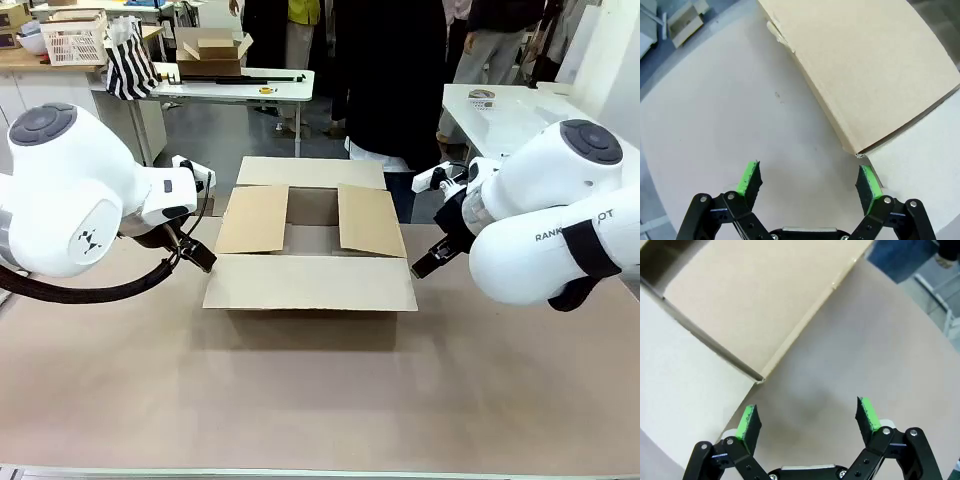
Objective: Pack the gift set into the box.
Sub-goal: Place both hands on the side flaps of the Package Box and spread them outward.
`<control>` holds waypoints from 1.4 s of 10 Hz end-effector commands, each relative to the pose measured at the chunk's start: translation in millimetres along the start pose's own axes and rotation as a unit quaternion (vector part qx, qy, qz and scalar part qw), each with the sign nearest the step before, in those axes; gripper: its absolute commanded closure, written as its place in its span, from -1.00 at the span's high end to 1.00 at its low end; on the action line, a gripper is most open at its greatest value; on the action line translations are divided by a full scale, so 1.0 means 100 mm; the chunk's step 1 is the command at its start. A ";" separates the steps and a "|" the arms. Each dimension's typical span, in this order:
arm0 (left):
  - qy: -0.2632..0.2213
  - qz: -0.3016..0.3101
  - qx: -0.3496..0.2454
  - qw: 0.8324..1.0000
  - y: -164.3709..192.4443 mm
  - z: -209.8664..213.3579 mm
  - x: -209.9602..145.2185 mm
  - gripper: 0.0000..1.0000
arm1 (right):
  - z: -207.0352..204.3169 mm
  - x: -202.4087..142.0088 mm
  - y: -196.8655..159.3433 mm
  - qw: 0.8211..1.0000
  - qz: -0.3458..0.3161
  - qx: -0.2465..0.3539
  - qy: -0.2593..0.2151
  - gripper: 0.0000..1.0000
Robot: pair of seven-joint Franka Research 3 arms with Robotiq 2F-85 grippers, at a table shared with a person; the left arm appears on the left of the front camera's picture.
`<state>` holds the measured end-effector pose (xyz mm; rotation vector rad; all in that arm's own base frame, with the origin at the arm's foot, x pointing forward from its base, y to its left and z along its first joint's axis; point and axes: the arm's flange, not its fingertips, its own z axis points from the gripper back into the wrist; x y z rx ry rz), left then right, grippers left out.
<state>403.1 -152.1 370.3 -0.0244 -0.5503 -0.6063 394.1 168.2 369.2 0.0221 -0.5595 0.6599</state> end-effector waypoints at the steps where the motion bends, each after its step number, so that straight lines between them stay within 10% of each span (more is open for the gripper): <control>1: 0.000 0.000 0.000 1.000 0.00 0.00 0.00 1.00 | 0.01 0.02 -0.01 1.000 0.000 -0.001 -0.003 1.00; 14: 0.000 0.000 0.000 1.000 0.00 0.00 0.00 1.00 | 0.25 0.00 -0.03 0.999 0.016 0.005 0.046 1.00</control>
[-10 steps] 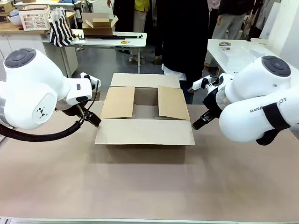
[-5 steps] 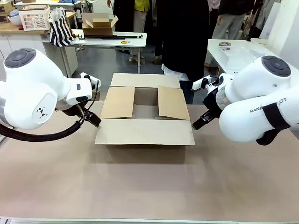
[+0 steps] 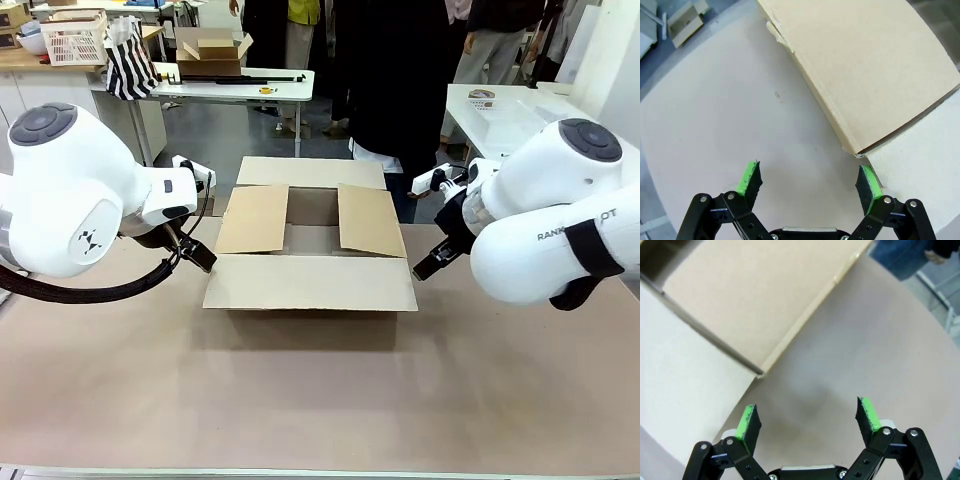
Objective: Pack the gift set into the box.
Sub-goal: Place both hands on the side flaps of the Package Box and spread them outward.
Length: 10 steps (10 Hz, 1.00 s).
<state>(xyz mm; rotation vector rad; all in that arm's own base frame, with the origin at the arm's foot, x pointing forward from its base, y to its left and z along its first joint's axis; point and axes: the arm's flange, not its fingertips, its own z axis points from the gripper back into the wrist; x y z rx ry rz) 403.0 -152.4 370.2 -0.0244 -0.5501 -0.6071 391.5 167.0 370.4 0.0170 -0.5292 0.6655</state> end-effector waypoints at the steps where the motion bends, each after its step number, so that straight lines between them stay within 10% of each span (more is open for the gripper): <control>1: 0.062 -0.012 -0.017 0.998 0.04 0.34 0.00 1.00 | 0.70 -0.01 -0.11 0.997 0.023 -0.017 0.071 1.00; 4: -0.005 0.024 -0.006 1.000 0.16 1.21 -0.14 1.00 | 1.81 -0.07 -0.06 0.992 -0.028 -0.119 -0.026 1.00; 5: -0.126 0.069 0.021 0.989 0.11 1.31 -0.11 1.00 | 1.02 -0.06 -0.26 0.997 0.007 -0.058 0.054 1.00; 6: 0.029 0.014 -0.006 0.999 0.11 0.90 0.05 1.00 | 1.02 -0.06 -0.26 0.997 0.007 -0.058 0.054 1.00; 7: 0.029 0.014 -0.006 0.999 0.11 0.90 0.05 1.00 | 1.70 -0.09 -0.22 0.996 -0.008 -0.090 0.015 1.00; 8: -0.034 0.041 0.004 0.999 0.19 1.36 0.14 1.00 | 1.50 -0.18 -0.33 0.999 -0.043 0.016 0.022 1.00; 10: -0.024 0.034 -0.283 0.958 0.44 1.43 0.06 1.00 | 1.51 -0.43 -0.69 0.954 -0.133 0.264 -0.051 1.00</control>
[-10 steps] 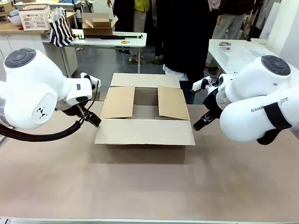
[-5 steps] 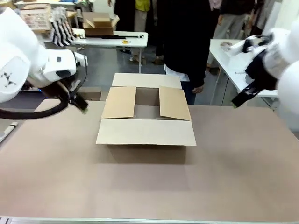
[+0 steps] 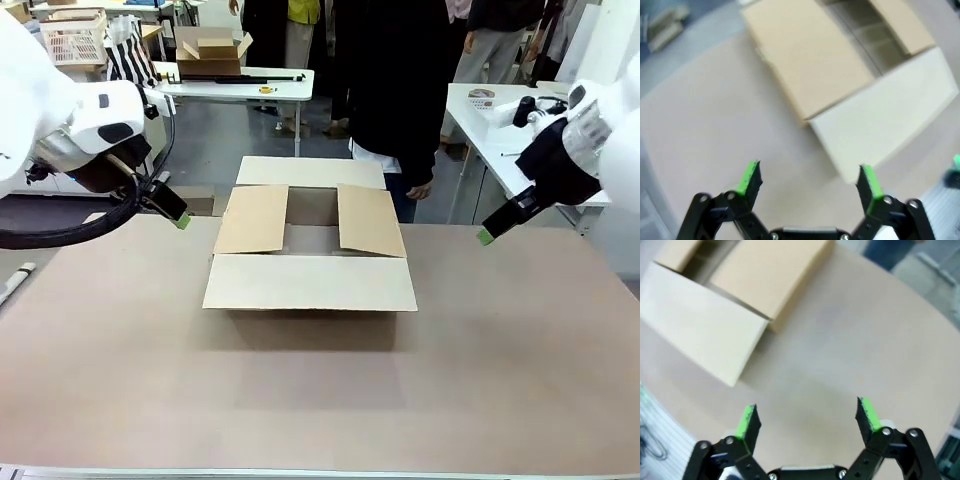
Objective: Pack the gift set into the box.
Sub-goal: Place both hands on the side flaps of the Package Box and spread them outward.
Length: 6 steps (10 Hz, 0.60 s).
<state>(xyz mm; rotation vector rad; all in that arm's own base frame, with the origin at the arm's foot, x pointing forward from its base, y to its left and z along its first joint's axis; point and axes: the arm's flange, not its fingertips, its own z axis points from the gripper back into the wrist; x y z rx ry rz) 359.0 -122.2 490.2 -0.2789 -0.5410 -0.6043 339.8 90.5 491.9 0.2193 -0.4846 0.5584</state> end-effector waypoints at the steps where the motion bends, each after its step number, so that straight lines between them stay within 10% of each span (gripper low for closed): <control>1: -0.018 0.015 -0.282 0.959 0.40 0.25 -0.12 1.00 | 0.17 -0.27 -0.41 0.949 -0.120 0.283 -0.062 1.00; 4: -0.076 0.029 -0.464 0.882 0.69 0.19 -0.37 1.00 | 0.25 -0.44 -0.82 0.855 -0.262 0.418 -0.161 1.00; 6: -0.100 0.087 -0.452 0.882 0.77 0.10 -0.42 1.00 | 0.15 -0.41 -0.84 0.861 -0.261 0.397 -0.179 1.00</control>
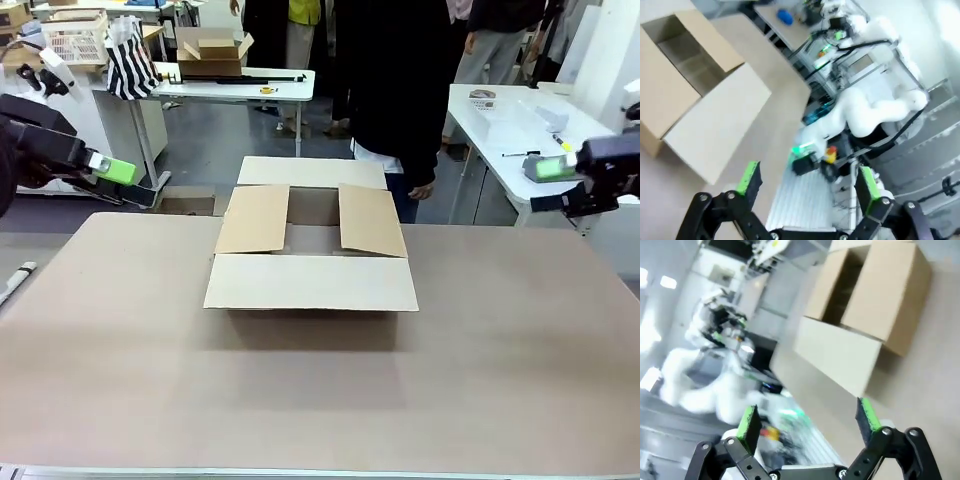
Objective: Pack the gift set into the box.
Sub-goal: Place both hands on the side flaps of the Package Box and spread them outward.
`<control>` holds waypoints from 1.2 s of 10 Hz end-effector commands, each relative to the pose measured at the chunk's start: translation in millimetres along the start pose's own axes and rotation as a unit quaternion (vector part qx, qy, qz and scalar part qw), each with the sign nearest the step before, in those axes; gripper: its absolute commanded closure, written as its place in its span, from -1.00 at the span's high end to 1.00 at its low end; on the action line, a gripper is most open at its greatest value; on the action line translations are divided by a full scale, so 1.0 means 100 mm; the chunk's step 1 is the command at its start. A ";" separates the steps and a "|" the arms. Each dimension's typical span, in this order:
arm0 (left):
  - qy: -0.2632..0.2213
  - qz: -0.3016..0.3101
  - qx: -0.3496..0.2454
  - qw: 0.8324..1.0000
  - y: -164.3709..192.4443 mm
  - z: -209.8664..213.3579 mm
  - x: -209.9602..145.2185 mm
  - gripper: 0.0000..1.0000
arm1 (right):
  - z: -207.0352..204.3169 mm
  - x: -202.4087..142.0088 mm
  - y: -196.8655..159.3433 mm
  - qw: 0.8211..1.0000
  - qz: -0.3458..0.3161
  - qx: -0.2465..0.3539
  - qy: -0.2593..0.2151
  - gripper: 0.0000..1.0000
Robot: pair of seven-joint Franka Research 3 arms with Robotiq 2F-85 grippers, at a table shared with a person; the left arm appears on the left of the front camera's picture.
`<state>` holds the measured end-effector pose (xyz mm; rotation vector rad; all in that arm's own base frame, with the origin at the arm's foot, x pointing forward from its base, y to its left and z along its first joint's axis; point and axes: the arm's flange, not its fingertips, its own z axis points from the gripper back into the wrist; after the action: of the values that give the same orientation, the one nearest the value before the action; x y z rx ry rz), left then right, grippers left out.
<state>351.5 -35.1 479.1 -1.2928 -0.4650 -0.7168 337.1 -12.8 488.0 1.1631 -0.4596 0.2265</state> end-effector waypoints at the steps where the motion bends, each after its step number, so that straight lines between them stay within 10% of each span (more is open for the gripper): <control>1: 0.026 -0.035 0.046 0.998 -0.10 -0.06 0.06 1.00 | -0.04 -0.02 0.03 0.998 0.036 -0.041 0.032 1.00; 8: 0.039 -0.020 0.058 0.997 -0.09 -0.05 0.06 1.00 | -0.04 -0.02 0.03 0.998 0.036 -0.041 0.032 1.00; 12: 0.187 0.098 0.270 0.939 -0.22 -1.23 1.13 1.00 | -0.04 -0.02 0.03 0.998 0.036 -0.041 0.032 1.00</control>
<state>378.4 -153.8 534.8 -0.7766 -0.3500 -0.6008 330.3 -7.9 488.4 1.0384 -0.4253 0.2810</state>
